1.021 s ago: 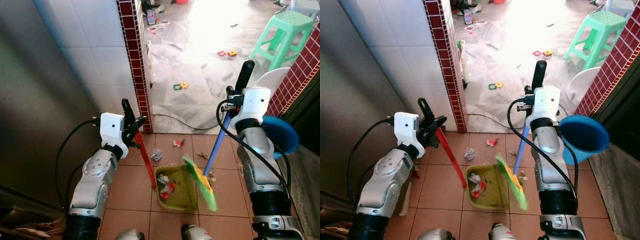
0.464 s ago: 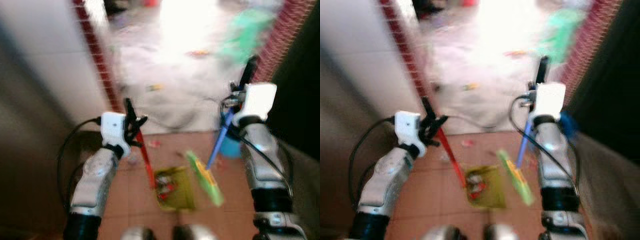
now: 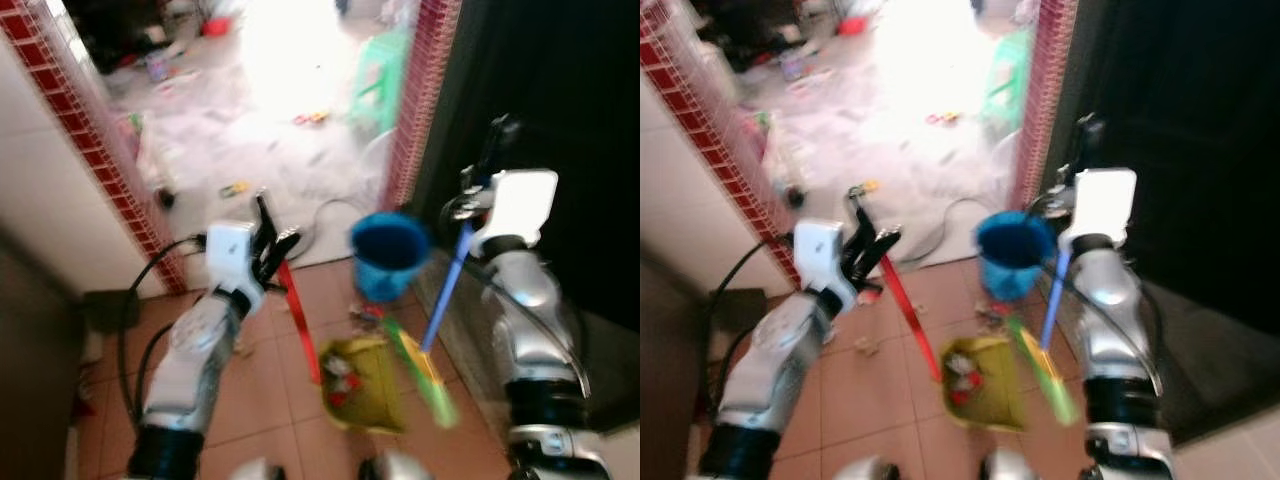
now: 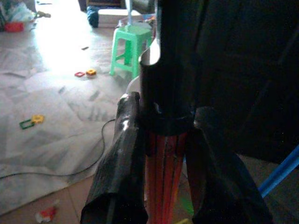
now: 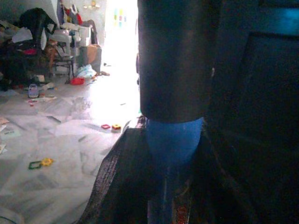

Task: Sweep floor

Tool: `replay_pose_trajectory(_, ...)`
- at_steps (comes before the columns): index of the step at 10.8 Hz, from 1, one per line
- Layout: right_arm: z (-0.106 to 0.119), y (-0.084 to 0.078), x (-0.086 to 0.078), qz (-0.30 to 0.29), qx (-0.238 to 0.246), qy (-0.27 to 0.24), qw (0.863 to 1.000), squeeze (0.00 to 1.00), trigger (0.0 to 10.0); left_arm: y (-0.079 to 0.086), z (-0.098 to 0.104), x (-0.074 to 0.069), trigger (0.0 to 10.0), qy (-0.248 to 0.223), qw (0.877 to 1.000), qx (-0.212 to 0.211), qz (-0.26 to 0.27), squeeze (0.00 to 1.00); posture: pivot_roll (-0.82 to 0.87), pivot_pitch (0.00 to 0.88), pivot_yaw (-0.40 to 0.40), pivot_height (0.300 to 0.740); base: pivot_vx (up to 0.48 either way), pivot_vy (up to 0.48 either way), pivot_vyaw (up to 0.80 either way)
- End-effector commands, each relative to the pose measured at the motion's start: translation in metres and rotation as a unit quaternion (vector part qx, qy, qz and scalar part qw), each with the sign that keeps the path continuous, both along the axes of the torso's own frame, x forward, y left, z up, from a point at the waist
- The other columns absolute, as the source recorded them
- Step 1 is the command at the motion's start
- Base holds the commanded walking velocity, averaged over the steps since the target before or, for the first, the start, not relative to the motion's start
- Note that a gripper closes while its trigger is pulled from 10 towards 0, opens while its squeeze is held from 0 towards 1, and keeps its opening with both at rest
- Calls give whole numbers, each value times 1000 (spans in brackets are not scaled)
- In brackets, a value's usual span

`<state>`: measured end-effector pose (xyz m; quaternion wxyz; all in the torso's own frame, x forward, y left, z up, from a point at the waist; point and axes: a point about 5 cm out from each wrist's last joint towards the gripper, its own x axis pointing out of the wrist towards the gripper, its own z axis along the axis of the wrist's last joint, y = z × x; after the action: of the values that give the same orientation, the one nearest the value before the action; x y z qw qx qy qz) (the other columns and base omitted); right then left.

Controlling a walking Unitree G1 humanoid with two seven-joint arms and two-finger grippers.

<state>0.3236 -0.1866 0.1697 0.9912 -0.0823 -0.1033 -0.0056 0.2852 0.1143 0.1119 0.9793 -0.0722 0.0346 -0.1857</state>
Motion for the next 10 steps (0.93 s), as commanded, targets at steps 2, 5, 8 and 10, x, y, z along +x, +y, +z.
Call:
replay_pose_trajectory(2, 15, 5, 1, 11, 8, -32, 999, 0, 10000, 1, 15, 4, 10000, -36, 999, -11, 8, 0, -133, 0, 93, 740, 0, 0, 0)
replay_pose_trajectory(5, 14, 6, 2, 11, 8, -31, 999, 0, 10000, 7, 16, 6, 10000, -34, 999, -15, 30, 0, -133, 0, 97, 740, 0, 0, 0)
replay_pose_trajectory(8, 10, 4, -1, 9, 4, -25, 1000, 0, 10000, 29, 33, 12, 10000, -59, 992, -59, 100, 0, -132, 0, 94, 740, 0, 0, 0)
replay_pose_trajectory(10, 6, 4, -1, 10, 2, -17, 1000, 0, 10000, 56, 69, 17, 10000, -120, 975, -85, 167, 0, -118, 0, 78, 740, 0, 0, 0)
